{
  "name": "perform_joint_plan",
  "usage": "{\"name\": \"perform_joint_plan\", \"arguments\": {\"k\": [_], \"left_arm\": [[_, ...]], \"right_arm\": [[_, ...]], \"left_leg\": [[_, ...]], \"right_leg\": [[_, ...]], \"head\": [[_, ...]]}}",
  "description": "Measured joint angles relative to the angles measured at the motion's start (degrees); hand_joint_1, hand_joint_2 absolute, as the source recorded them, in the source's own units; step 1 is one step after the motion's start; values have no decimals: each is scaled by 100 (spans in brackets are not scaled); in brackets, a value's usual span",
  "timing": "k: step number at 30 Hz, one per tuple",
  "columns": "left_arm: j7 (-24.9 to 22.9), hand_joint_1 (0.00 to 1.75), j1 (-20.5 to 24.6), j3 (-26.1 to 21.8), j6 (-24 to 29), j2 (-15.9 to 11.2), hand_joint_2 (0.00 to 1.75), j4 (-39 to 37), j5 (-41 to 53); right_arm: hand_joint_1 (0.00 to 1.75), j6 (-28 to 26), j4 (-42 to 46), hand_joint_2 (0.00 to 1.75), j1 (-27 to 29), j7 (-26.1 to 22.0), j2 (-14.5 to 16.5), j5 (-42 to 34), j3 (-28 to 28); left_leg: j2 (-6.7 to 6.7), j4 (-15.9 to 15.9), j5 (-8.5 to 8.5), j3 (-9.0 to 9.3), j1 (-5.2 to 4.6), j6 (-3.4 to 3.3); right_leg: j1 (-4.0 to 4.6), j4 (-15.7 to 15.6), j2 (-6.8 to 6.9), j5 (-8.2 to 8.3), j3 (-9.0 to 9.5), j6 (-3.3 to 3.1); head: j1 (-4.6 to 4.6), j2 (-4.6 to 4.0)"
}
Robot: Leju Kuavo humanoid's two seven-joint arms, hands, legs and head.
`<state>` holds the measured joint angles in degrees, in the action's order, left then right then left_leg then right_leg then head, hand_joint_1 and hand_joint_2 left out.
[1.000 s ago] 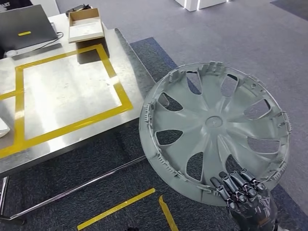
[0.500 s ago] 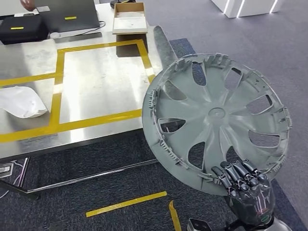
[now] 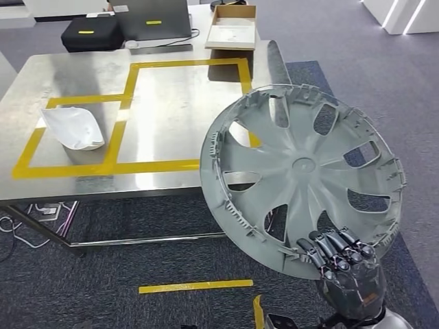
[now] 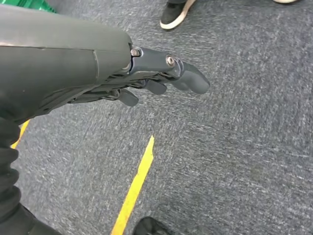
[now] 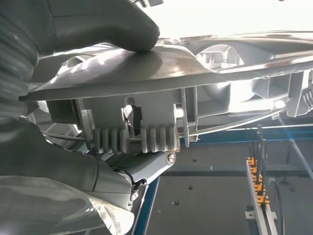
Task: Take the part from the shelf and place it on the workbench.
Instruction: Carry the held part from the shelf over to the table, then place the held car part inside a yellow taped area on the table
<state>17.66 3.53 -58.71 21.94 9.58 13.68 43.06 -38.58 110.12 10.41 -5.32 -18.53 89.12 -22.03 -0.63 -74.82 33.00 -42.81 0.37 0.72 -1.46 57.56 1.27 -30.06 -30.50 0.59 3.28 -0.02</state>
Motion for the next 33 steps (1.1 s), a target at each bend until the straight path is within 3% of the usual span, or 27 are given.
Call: {"name": "perform_joint_plan", "arguments": {"k": [1, 2, 4, 5, 8, 12, 13, 15, 16, 17, 19, 21, 24, 26, 29, 30, 31, 33], "left_arm": [[32, 0, -3, -1, -17, -1, 175, 0, 0], [59, 0, -6, -1, -34, -3, 175, 0, 1], [94, 0, -6, -2, -62, -12, 175, -1, 4], [100, 0, 2, -2, -70, -15, 175, -1, 9], [91, 0, 19, -1, -76, -16, 175, -2, 31], [83, 0, 17, -2, -76, -16, 175, -2, 42], [73, 0, 21, -2, -76, -16, 175, -2, 65], [16, 0, 41, 4, -87, -13, 175, -2, 176], [-12, 0, 55, 9, -100, -11, 175, -2, 243], [-31, 0, 68, 13, -116, -9, 175, -2, 288], [-26, 0, 90, 19, -148, -4, 175, -2, 325], [-20, 0, 108, 20, -169, -1, 175, -2, 350], [-17, 0, 107, 20, -177, -1, 175, -2, 368], [-17, 0, 108, 21, -177, -2, 175, -2, 373], [40, 0, 123, 22, -222, 3, 175, -2, 376], [70, 0, 145, 26, -253, 7, 175, -2, 379], [90, 0, 182, 36, -281, 13, 175, -2, 389], [83, 0, 292, 68, -311, 30, 175, -2, 419]], "right_arm": [[175, 0, -15, 175, -49, -21, 0, -65, -34], [175, 0, -37, 175, -113, -60, 0, -164, -75], [175, 0, -106, 175, -280, -168, 0, -419, -173], [175, 1, -159, 175, -379, -221, 0, -538, -222], [175, 8, -341, 175, -650, -322, 0, -775, -330], [175, 11, -389, 175, -719, -344, 0, -834, -356], [175, 40, -459, 175, -816, -392, 0, -949, -387], [175, 372, -857, 175, -1369, -640, 9, -1534, -535], [175, 597, -1123, 175, -1715, -787, 26, -1879, -623], [175, 823, -1365, 175, -2023, -899, 51, -2133, -691], [175, 1086, -1734, 175, -2426, -995, 119, -2339, -770], [175, 1279, -2077, 175, -2796, -1044, 202, -2448, -837], [175, 1415, -2488, 175, -3192, -1066, 339, -2516, -908], [175, 1434, -2671, 175, -3341, -1074, 397, -2531, -939], [175, 1503, -2861, 175, -3540, -965, 489, -2420, -987], [175, 1570, -2952, 175, -3667, -883, 532, -2355, -1008], [175, 1652, -3089, 175, -3841, -806, 590, -2301, -1028], [175, 1780, -3517, 175, -4278, -729, 762, -2249, -1067]], "left_leg": [[10, 35, -90, 14, 8, 3], [17, 289, -273, 139, 13, -2], [62, 1067, -623, 525, 3, -46], [86, 1350, -698, 663, -9, -73], [102, 1530, -658, 733, -46, -133], [95, 1532, -651, 729, -54, -149], [87, 1558, -658, 747, -38, -180], [64, 1608, -659, 791, -19, -257], [46, 1631, -658, 819, -10, -294], [28, 1630, -649, 834, -17, -299], [-11, 1622, -636, 855, -26, -280], [-39, 1602, -642, 823, -40, -232], [-55, 1590, -656, 779, -30, -142], [-37, 1379, -519, 694, -19, -77], [-9, 338, -52, 201, 9, 6], [-8, 49, 15, 47, 19, 21], [-6, -40, -39, -19, 27, 29], [10, 437, -453, 146, 40, 27]], "right_leg": [[1, 1, 50, -16, 16, 7], [1, 2, 85, -32, 39, 19], [13, 5, 136, -69, 80, 61], [22, 8, 147, -82, 84, 92], [31, -12, 164, -87, 72, 178], [27, -31, 172, -82, 82, 201], [25, 107, 115, -169, 10, 219], [24, 1006, -23, -484, -517, 260], [23, 1356, -92, -549, -747, 276], [24, 1425, -105, -440, -845, 269], [26, 654, -132, 24, -522, 230], [35, 132, -167, 185, -287, 183], [41, 42, -162, 166, -251, 111], [20, 7, -131, 177, -216, 49], [16, -4, -96, 158, -181, -11], [17, -2, -94, 151, -172, -17], [16, 0, -95, 143, -161, -18], [11, 5, -100, 117, -122, -1]], "head": [[1, 0], [1, 0], [2, 0], [0, 1], [-3, 1], [-1, 0], [-20, 0], [-62, 0], [-84, 0], [-86, 0], [-88, 0], [-84, 0], [-83, 0], [-71, 0], [-57, 0], [-58, 0], [-57, 0], [-57, 0]]}}
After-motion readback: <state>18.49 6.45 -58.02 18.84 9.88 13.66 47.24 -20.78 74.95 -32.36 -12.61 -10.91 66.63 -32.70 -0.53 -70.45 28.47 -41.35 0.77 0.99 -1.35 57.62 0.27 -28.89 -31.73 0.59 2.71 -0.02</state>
